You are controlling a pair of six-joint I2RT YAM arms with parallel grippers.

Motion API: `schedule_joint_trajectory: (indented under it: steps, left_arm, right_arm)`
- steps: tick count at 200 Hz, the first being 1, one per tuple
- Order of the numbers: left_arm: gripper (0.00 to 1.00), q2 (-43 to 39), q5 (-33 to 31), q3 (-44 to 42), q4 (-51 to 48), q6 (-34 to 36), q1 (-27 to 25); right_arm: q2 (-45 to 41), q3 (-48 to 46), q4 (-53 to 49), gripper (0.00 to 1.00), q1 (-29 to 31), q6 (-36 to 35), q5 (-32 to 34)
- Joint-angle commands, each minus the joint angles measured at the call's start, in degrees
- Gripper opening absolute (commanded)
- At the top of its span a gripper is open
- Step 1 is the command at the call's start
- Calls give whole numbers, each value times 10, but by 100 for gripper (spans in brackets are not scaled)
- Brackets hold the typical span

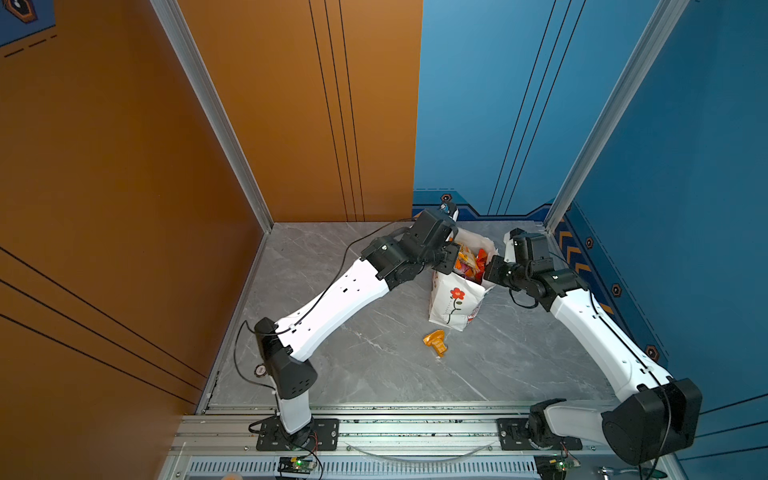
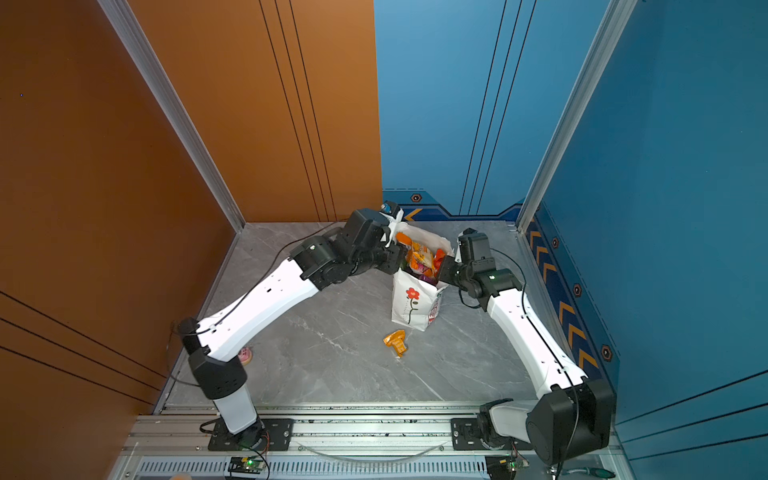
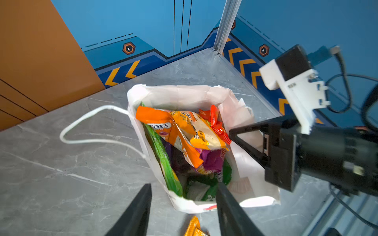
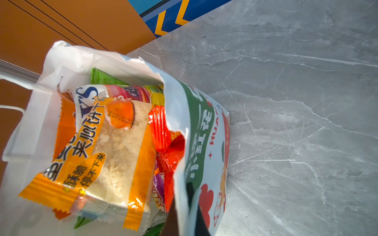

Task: Place the snacks into the paper bag
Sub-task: 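Raise the left gripper and move it down to the small orange pack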

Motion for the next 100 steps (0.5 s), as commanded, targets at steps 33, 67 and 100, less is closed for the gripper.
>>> schedule_joint_trajectory:
  steps: [33, 67, 100]
  left_arm:
    - [67, -180, -27, -261, 211, 5, 10]
    - [70, -248, -36, -362, 219, -14, 26]
    - [73, -289, -28, -444, 196, -53, 45]
  right_arm:
    - [-8, -8, -30, 5, 3, -8, -16]
    - [-7, -7, -32, 6, 2, -9, -17]
    - [-6, -7, -32, 6, 2, -9, -17]
